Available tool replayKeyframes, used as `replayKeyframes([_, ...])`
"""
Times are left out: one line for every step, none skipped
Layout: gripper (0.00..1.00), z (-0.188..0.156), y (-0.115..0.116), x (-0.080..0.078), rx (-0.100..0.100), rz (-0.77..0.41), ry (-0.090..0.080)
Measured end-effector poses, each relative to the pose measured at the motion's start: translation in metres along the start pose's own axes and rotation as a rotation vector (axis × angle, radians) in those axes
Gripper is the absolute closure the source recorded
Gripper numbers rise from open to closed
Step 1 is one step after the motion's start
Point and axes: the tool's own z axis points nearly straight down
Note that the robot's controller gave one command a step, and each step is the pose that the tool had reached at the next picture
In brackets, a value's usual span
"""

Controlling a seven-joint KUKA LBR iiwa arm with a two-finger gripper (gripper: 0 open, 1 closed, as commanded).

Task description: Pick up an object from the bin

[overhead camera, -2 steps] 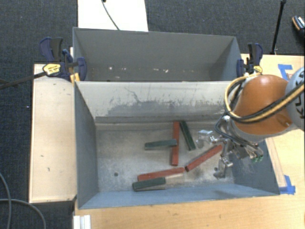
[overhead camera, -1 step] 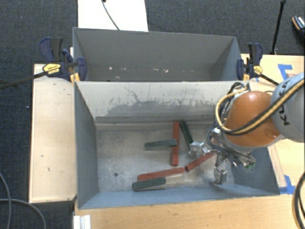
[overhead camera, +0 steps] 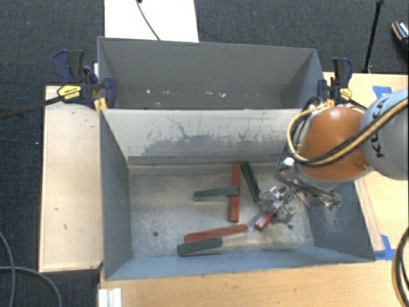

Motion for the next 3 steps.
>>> replayKeyframes([1.00,0.0000,0.0000,0.0000,0.000,0.000,0.000])
replayKeyframes([1.00,-0.0014,0.0002,0.0001,0.000,-0.001,0.000])
replayKeyframes([1.00,-0.0085,0.0010,0.0007,-0.002,-0.001,0.003])
